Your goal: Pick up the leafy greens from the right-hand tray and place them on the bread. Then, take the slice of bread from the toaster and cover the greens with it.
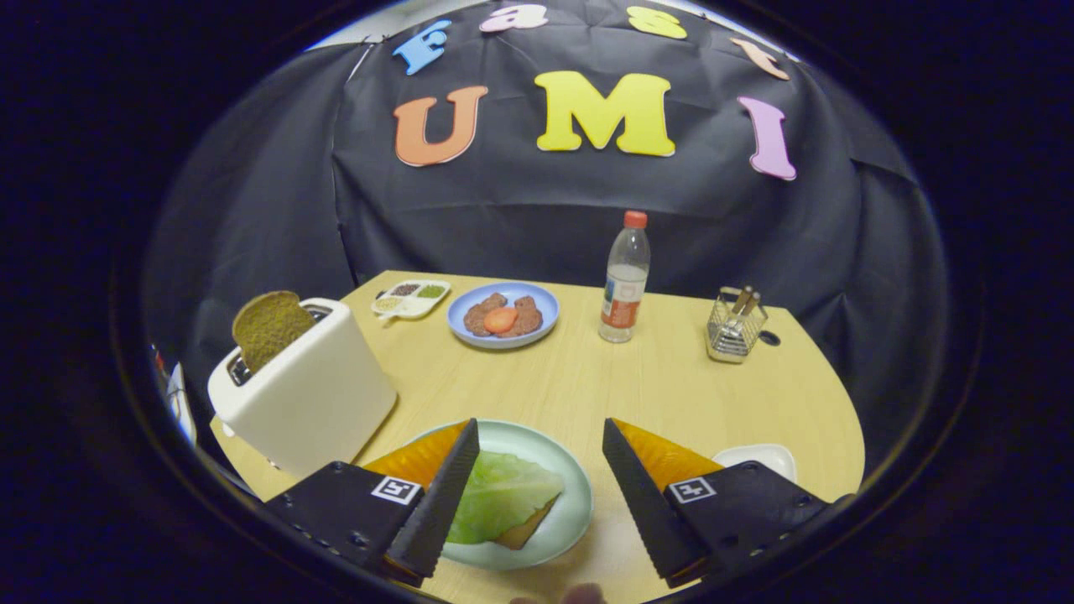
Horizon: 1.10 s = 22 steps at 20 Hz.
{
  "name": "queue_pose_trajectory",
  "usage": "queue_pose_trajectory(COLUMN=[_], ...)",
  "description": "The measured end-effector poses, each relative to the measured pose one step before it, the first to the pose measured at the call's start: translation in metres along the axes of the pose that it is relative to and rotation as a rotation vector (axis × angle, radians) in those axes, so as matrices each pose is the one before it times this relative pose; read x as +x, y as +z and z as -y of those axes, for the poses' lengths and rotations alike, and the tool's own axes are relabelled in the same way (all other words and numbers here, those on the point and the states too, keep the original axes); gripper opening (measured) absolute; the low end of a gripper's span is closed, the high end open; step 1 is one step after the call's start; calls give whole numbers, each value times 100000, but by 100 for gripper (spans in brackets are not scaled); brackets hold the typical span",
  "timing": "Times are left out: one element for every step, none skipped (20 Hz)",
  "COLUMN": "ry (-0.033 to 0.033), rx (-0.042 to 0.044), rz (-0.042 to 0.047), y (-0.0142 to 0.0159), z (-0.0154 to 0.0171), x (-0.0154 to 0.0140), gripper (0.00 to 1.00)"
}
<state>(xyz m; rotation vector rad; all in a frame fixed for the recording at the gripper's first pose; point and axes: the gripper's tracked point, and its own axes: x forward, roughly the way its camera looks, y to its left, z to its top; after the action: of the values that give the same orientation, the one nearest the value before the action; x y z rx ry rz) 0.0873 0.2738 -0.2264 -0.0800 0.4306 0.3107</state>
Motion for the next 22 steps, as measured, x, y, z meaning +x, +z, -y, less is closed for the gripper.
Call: queue_pose_trajectory(ry=[-1858,-1025,-107,-384,74,-285,-56,-108,271,899,1305,1544,1677,1412,983,646,119,-115,-756,-915,-987,-997], rx=[194,852,273,-357,565,996,1366,1813,997,-305,-927,-1198,-1066,-952,-1044,-621,58,651,565,54,348,795], rz=[2038,1261,1641,1395,1682,1006,408,1191,1887,1202,561,273,30,124,67,-677,-906,-1177,-1013,-1073,-1211,-833], y=[979,830,960,884,1116,881,807,867,919,746,366,120,110,-1,-83,-359,-398,-596,-507,-602,-492,-478], z=[-308,-644,-1030,-852,-1026,-1155,-1280,-1443,-1580,-1842,-2016,-2098,-2130,-1952,-1825,-1405,-1280,-1041,-851,-494,-479,-390], x=[-1054,-1038,-1016,-930,-843,-698,-774,-650,-573,-329,-283,-151,-1,89,306,510,526,677,656,706,684,747], gripper=[92,94,94,94,94,94,94,94,95,95,95,95,95,95,95,95,95,95,96,96,96,96])
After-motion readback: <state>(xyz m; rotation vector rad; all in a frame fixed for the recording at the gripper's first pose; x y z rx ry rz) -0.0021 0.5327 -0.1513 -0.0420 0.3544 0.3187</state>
